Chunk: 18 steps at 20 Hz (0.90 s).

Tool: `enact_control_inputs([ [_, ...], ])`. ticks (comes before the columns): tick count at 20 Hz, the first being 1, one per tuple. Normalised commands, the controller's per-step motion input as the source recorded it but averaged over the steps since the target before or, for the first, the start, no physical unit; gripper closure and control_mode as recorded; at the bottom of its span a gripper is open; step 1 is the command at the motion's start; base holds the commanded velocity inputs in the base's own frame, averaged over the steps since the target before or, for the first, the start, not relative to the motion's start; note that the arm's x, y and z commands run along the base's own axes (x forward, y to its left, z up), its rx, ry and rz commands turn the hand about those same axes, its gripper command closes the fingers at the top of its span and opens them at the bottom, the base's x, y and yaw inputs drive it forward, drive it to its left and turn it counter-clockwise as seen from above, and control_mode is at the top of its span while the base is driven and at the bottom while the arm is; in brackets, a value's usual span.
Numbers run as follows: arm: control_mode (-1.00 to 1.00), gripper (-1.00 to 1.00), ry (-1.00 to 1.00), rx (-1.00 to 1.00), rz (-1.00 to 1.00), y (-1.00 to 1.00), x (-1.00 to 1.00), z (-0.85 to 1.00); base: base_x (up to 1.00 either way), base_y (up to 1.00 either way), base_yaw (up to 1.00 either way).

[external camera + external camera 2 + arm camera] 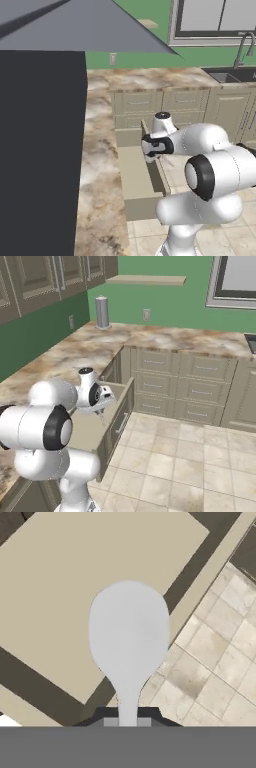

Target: Organize the utensils by type. Pick up the wooden spoons from the counter and place them in the open cabinet. Then pick up the metallic utensils from the counter and place them in the open drawer.

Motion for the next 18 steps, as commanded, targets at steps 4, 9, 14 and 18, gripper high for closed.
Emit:
enact_control_inputs([
  [4, -1.0, 1.0, 0.0, 0.12, -0.43, 0.11, 0.42, -0.33, 0.0, 0.0, 0.0],
  [9, -1.0, 1.0, 0.0, 0.09, -0.42, 0.07, 0.18, -0.35, 0.0, 0.0, 0.0],
  [14, -1.0, 1.0, 0.0, 0.02, -0.41, 0.01, 0.15, -0.42, 0.0, 0.0, 0.0],
  [18, -1.0, 1.0, 0.0, 0.05, -0.4, 0.07, 0.21, -0.44, 0.0, 0.0, 0.0],
])
